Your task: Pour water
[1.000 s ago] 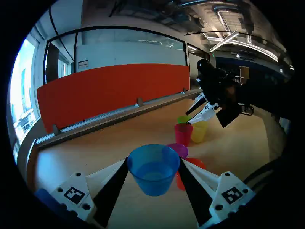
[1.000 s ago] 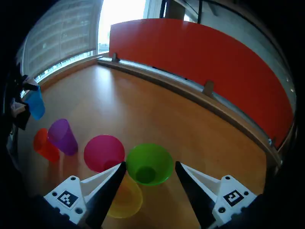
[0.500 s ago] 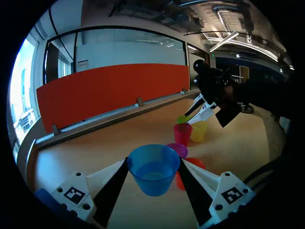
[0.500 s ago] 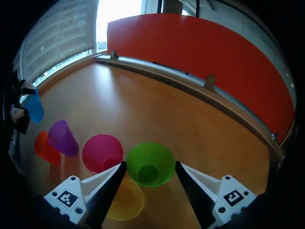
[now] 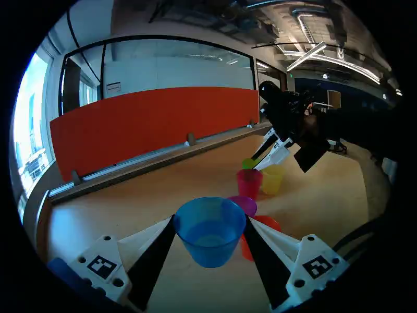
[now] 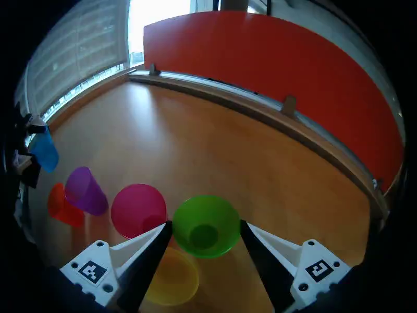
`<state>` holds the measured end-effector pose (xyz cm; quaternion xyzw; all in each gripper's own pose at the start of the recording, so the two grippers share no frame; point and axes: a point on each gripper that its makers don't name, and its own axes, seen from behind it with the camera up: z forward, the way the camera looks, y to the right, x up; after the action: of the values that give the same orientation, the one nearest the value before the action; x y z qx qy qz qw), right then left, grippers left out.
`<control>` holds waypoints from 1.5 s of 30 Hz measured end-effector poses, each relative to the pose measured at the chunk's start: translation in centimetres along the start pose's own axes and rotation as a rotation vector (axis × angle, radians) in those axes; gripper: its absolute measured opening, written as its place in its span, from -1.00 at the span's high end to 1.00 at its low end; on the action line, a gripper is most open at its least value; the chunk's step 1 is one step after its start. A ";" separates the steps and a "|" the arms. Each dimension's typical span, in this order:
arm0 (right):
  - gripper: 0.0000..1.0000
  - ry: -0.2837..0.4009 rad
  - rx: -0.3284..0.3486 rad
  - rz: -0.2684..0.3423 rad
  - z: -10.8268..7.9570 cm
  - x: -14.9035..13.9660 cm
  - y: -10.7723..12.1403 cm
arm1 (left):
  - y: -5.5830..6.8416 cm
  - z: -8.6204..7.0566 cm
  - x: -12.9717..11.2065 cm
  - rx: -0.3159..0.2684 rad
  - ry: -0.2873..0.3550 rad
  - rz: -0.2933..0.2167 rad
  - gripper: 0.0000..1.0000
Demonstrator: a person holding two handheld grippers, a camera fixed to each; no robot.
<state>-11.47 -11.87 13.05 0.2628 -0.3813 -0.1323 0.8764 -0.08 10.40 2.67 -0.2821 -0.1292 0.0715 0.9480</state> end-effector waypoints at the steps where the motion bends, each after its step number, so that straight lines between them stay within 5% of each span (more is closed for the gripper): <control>1: -1.00 -0.003 0.000 0.002 0.0 0.0 0.0 | 0.0 0.0 0.0 0.000 0.000 0.000 -0.76; 26: -0.89 -0.031 -0.003 0.041 0.4 -0.6 -0.1 | -0.4 -0.3 -0.4 0.008 0.000 -0.007 -0.76; 45: -0.88 0.144 -0.011 0.048 -1.0 2.0 -0.4 | -0.6 -0.4 -0.1 0.014 0.006 -0.006 -0.77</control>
<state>-9.35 -12.67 13.45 0.2576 -0.3226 -0.0943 0.9059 0.01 9.69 2.63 -0.2751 -0.1269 0.0688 0.9505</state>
